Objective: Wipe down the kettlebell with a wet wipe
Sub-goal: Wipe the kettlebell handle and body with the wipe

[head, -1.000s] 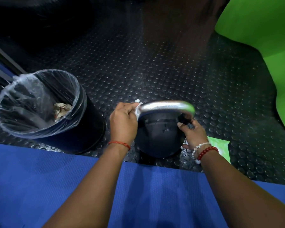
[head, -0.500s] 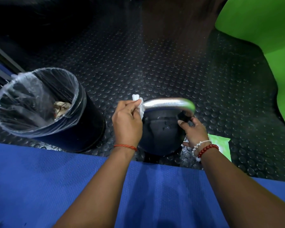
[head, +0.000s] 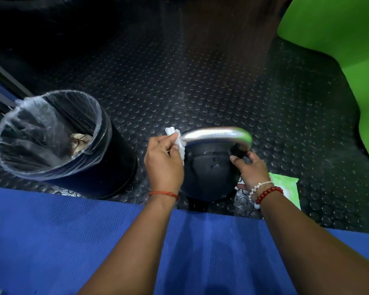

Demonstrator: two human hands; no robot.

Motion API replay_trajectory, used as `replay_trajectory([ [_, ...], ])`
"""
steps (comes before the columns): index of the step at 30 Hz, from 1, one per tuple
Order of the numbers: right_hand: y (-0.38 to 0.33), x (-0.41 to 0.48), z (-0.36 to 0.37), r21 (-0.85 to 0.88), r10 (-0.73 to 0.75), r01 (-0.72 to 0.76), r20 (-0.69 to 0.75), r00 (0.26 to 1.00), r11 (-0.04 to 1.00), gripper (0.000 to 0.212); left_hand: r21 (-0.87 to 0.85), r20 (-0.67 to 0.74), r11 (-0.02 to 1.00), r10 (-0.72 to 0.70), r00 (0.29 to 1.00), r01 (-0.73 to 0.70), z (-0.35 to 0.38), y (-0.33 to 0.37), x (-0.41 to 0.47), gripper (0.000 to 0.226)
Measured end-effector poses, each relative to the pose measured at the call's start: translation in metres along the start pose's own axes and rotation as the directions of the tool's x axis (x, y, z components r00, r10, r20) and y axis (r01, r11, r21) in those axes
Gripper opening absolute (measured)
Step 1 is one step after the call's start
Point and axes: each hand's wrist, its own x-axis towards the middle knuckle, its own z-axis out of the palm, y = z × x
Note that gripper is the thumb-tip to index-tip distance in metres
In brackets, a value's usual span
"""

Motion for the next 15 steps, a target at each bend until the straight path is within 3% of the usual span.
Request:
replay_trajectory([
  [3, 0.001, 0.001, 0.0, -0.008, 0.0, 0.0, 0.001, 1.0, 1.0, 0.04, -0.048, -0.07, 0.999, -0.013, 0.997, 0.009, 0.007, 0.0, -0.008, 0.028],
  [7, 0.001, 0.002, 0.0, -0.005, 0.002, -0.002, 0.001, 1.0, 1.0, 0.04, -0.125, -0.133, 0.975, -0.201, 0.971, 0.185, 0.012, -0.005, -0.009, 0.026],
  [15, 0.002, 0.002, 0.0, 0.049, -0.003, 0.003, -0.003, 1.0, 0.999, 0.038, -0.381, -0.19, 0.874, -0.392, 0.9, 0.301, 0.022, 0.008, -0.012, 0.02],
])
